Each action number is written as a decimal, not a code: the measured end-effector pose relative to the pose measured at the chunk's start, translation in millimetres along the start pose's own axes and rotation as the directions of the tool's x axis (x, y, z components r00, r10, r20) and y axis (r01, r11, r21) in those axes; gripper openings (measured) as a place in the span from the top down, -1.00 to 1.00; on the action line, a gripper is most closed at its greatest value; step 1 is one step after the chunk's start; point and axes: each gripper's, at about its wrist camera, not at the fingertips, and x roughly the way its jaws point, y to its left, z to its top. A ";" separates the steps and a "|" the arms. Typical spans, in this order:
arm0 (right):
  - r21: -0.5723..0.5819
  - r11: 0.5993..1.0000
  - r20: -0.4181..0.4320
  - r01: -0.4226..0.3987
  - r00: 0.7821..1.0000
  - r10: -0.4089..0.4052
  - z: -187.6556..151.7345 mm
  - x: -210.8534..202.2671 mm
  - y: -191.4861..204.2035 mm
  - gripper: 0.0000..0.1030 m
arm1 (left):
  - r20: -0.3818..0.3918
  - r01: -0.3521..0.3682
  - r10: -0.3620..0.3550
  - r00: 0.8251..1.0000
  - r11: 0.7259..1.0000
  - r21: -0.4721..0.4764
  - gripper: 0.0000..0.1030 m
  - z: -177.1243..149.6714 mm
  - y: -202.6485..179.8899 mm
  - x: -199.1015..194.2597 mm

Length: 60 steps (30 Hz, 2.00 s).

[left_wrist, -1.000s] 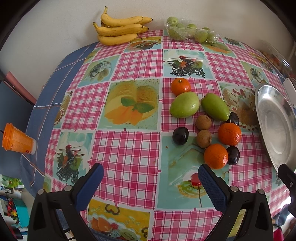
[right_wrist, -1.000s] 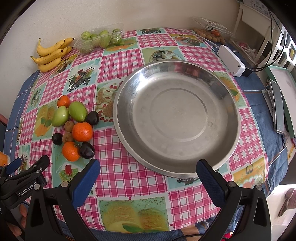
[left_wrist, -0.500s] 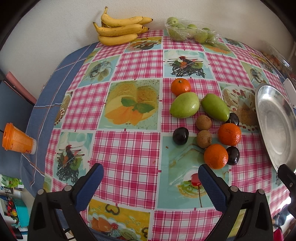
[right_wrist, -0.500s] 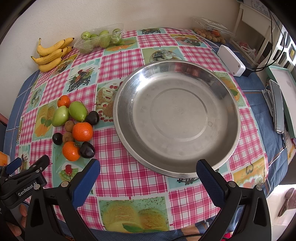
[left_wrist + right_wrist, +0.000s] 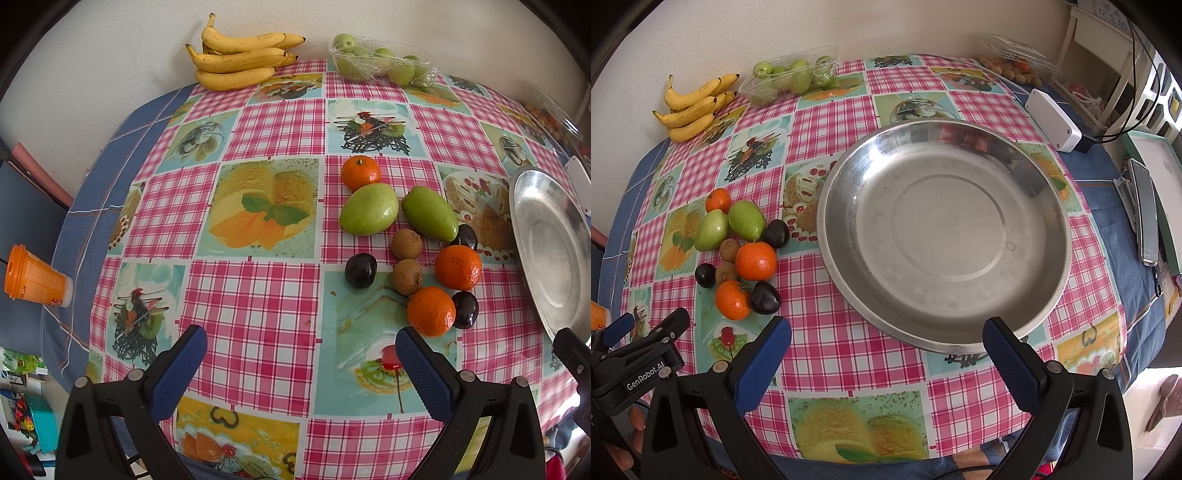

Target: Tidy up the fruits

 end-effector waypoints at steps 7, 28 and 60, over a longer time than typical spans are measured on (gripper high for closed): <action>-0.001 1.000 -0.001 0.001 1.000 -0.001 -1.8 0.9 2.0 -1.00 | 0.000 0.000 0.000 1.000 1.000 0.000 -1.00 0.0 0.0 0.0; -0.047 0.984 -0.027 -0.172 0.985 0.171 2.6 7.9 34.5 -1.00 | 0.039 0.132 -0.127 0.991 0.977 -0.169 -1.00 18.2 27.1 4.1; 0.007 0.943 -0.137 -0.333 0.934 0.331 20.8 63.8 59.7 0.11 | -0.037 0.250 -0.274 0.961 0.917 -0.312 -0.80 38.1 10.8 32.7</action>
